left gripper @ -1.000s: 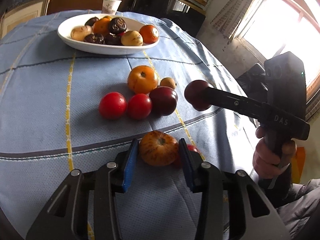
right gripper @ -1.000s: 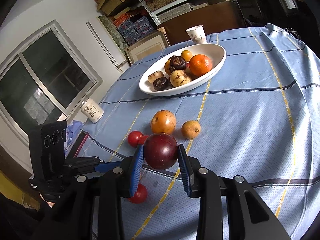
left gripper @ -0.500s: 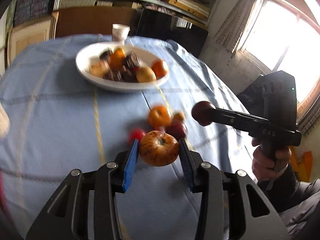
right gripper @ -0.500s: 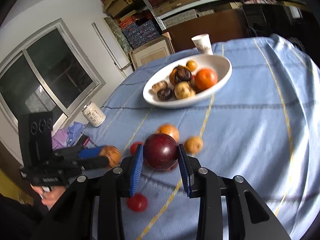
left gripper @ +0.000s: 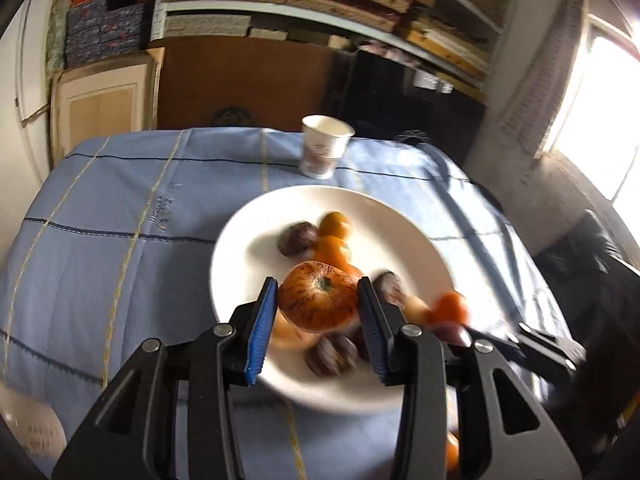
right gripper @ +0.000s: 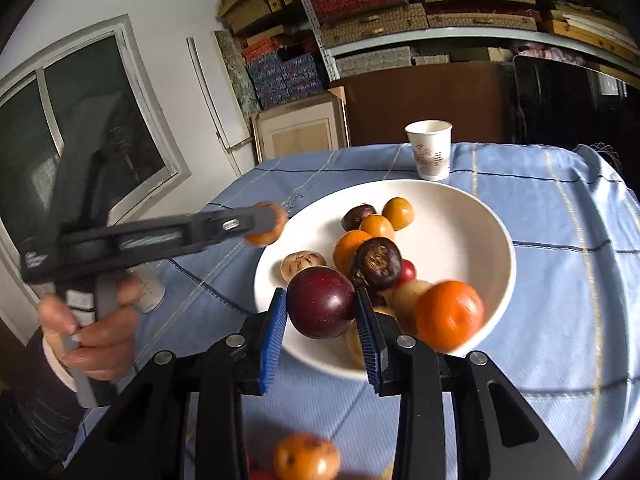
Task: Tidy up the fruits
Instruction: 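Place the striped tomato on the plate with the left tool while the right tool places the plum, then move both open tools back toward the remaining fruit on the cloth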
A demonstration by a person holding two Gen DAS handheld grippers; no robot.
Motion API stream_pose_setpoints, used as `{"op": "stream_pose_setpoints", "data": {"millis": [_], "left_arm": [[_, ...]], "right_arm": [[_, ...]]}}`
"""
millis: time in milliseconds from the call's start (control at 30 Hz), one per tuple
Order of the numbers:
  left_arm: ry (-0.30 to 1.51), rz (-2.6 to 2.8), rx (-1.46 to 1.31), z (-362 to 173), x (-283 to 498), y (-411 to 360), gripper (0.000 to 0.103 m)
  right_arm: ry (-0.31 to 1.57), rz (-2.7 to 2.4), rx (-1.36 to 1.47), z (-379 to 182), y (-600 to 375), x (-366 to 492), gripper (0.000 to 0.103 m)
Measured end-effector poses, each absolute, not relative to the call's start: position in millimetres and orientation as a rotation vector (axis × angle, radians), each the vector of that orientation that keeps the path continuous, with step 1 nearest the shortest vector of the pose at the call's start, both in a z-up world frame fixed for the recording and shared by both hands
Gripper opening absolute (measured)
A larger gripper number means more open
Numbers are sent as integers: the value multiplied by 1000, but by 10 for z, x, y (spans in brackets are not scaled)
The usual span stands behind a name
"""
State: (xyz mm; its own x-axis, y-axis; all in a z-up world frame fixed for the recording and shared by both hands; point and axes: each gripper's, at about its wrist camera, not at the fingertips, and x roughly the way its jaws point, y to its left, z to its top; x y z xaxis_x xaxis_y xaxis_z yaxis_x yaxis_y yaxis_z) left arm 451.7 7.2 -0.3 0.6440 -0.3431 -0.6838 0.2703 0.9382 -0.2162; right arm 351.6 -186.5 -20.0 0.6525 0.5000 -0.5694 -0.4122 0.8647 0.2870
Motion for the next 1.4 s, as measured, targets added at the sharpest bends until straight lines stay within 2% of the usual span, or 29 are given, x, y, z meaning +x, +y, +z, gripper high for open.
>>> {"op": "stream_pose_setpoints", "data": {"millis": [67,100,133,167,200,333,367,400,533,733,933,1400], "left_arm": [[817,-303,-121,-75,4654,75,41],[826,-288,-141,-100,4689,89,49],[838,-285,-168,-107,4708,109,58],[830,-276,-178,-94,4674,129,72],[798,-255,-182,-36,4583,158,78],[756,-267,-145,130,4183,178,84],[749,-274,-137,153,4049,184,91],[742,-277,-132,166,3940,193,94],[728,-285,-145,38,3299,267,95],[788,-219,-137,-413,2829,332,96],[802,-204,-145,-494,2738,425,96],[823,-215,-186,-491,2747,461,96]], "right_arm": [[686,521,132,-202,-1817,3582,40],[677,523,144,-187,-1813,3588,50],[660,524,159,-143,-1828,3568,52],[648,530,168,-99,-1843,3540,52],[636,537,175,-55,-1868,3500,52],[600,551,191,50,-2030,3212,53],[603,553,195,44,-2073,3147,53],[608,552,201,17,-2131,3056,53],[635,523,213,-136,-2310,2784,55],[740,520,297,-481,-2517,2523,56],[763,536,203,-540,-2383,2242,56],[856,541,112,-728,-2128,2275,56]]}}
